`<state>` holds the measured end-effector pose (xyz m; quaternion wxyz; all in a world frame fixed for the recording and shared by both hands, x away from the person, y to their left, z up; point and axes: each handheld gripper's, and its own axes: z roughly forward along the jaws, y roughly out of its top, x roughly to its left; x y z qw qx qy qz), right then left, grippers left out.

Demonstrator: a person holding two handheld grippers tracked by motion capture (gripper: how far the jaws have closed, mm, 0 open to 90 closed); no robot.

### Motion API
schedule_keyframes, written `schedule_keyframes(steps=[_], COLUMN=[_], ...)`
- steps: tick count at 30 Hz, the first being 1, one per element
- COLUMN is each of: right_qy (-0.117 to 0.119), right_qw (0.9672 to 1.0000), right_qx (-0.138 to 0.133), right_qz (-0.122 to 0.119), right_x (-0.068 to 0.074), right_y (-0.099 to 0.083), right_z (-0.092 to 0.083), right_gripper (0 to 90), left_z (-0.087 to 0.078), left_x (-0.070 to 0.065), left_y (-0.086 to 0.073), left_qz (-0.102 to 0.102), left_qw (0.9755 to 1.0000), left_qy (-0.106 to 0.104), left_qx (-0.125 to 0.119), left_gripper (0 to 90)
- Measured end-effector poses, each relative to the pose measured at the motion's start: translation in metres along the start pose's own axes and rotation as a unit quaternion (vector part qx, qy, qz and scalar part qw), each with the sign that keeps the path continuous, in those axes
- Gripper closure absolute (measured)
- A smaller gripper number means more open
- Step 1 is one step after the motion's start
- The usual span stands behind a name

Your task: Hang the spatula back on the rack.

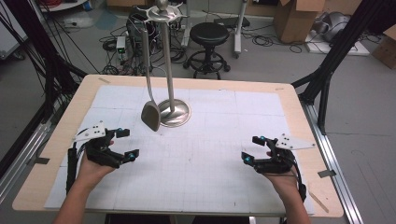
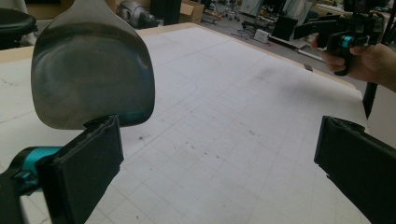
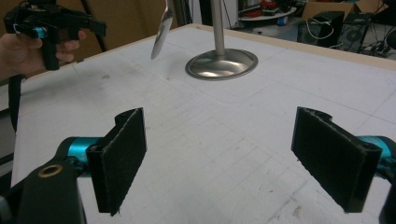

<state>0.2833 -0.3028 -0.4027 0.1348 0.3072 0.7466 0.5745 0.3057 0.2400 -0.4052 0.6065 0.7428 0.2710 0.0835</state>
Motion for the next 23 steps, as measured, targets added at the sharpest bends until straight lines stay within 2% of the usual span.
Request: schedule_keyframes(steps=[9, 23], right_qy=[-0.005, -0.003], right_qw=[1.0, 1.0], right_qx=[-0.003, 0.0], right_qz=[-0.001, 0.0], right_x=[0.0016, 0.0012], right_y=[0.0001, -0.0001], right_z=[-0.0034, -0.0027], right_gripper=[17.3, 17.3], left_z=[-0.0019, -0.0026], left_x=[0.0024, 0.0034], left_y=[-0.0034, -0.0043], left_qz=[-0.009, -0.008], left_qw=[1.0, 0.9999], left_qy=[0.0, 0.004], left_qx=[-0.003, 0.005], left_gripper=[1.7, 1.7])
